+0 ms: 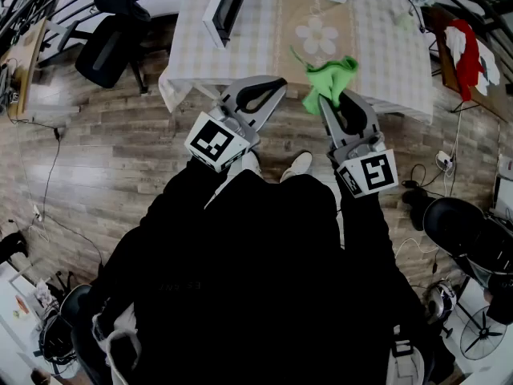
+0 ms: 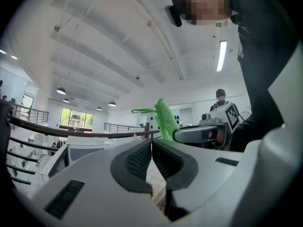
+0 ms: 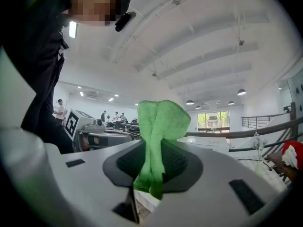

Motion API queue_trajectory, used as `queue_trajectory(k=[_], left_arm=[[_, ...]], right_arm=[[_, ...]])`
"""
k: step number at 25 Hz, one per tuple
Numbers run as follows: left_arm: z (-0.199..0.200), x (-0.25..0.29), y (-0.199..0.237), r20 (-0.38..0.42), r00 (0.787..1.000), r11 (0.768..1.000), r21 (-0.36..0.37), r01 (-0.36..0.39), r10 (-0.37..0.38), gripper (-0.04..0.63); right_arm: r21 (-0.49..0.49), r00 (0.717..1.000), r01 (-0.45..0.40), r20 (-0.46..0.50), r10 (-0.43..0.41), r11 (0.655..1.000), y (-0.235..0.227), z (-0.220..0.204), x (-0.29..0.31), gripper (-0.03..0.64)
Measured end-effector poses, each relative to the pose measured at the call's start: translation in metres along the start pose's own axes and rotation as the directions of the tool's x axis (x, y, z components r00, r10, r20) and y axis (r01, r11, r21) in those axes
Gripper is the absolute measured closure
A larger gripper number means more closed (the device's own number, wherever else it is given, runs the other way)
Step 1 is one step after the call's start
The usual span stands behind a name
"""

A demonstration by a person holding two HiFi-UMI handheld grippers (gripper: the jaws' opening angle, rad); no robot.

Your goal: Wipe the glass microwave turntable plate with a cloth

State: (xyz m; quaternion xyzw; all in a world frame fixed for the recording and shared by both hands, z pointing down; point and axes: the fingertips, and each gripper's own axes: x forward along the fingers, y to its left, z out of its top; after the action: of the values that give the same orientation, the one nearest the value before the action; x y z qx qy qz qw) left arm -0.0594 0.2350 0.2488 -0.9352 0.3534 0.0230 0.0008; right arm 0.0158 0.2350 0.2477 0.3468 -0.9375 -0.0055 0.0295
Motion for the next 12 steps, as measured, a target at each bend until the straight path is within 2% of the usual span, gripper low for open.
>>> queue_trajectory(k=[7, 12], left_arm=[[-0.005, 0.011, -0.007, -0.024, 0.999, 0.999, -0.034, -0.024, 0.023, 0.574], [-0.01, 0.021, -0.008, -0.033, 0.998, 0.998, -0.031, -0.048, 0.047, 0.574]], right_arm=[[0.003, 1.0, -0.009, -0.016, 0.009, 1.0, -0.013, -0.009, -0.01, 0.511], [0.016, 0.999, -0.038, -0.027, 0.038, 0.999, -0.022, -0.015, -0.013, 0.505]])
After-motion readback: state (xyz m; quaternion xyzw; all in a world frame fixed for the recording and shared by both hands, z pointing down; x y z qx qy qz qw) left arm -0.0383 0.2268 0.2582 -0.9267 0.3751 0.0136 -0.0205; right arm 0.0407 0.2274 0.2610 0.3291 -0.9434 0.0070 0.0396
